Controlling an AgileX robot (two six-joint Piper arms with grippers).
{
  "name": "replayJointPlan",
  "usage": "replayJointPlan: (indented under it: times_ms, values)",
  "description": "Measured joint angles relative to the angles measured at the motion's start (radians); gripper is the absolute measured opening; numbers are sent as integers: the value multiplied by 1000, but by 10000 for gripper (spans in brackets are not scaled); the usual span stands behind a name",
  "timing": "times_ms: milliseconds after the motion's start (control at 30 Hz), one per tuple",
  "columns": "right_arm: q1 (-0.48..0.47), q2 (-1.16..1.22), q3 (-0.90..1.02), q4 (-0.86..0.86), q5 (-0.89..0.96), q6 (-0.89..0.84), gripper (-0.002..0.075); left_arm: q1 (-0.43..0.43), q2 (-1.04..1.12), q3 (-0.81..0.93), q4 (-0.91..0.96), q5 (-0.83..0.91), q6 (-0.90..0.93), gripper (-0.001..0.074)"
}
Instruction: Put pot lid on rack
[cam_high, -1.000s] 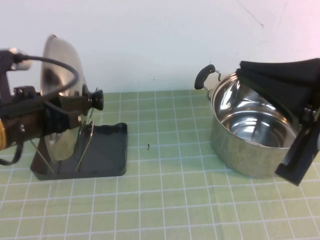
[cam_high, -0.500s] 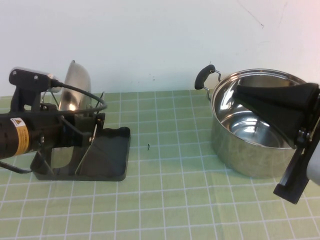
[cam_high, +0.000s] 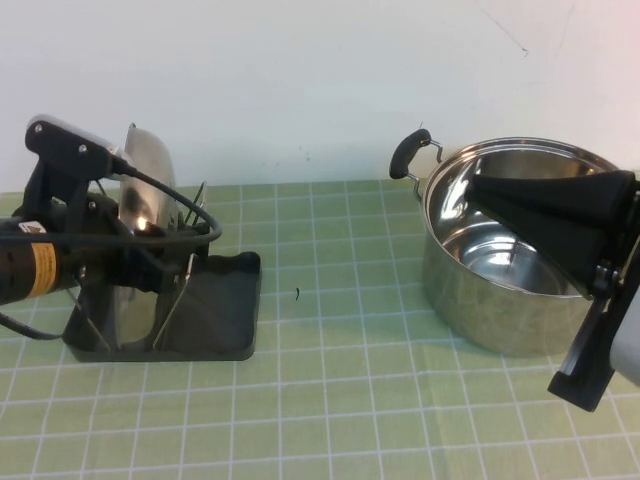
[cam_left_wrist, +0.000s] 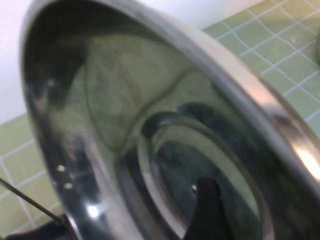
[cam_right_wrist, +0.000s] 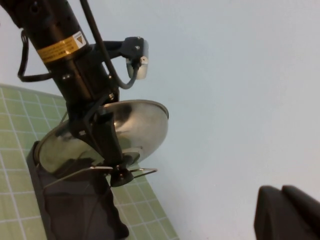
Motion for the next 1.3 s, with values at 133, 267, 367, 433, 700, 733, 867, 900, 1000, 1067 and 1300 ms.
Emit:
replayJointPlan:
  times_ms: [133,267,367,433,700,733,867,900,1000,1067,1300]
  values:
    - [0,0,0,-15,0,1,-1,0,-10,-4,0,39,27,451]
    - [0,0,0,-39,-2,1,-1,0,-61,-4,0,125,50,452]
    - [0,0,0,-41,2,-11,-1,0,-110,-4,0,157,76,454]
    - [0,0,0,-42,22,-47,-1,0,-146,-4,0,157,96,454]
    - [0,0,-56,-27,432,-139,-1,0,-327,-4,-4,352,54,137]
    - [0,0,-72,-7,521,-167,-1,0,-345,-4,-8,397,48,97]
    - [0,0,-140,157,841,-411,-1,0,-412,-4,-91,593,49,18]
    - [0,0,-159,210,925,-479,-1,0,-427,-4,-143,630,79,12]
    - [0,-2,-204,346,1145,-621,-1,0,-467,-4,-387,741,282,4]
    - [0,-8,-221,432,1260,-704,-1,0,-480,-4,-603,856,474,3]
    - [0,-153,-225,827,1329,-865,-1,0,-541,-4,-1407,1161,1078,2]
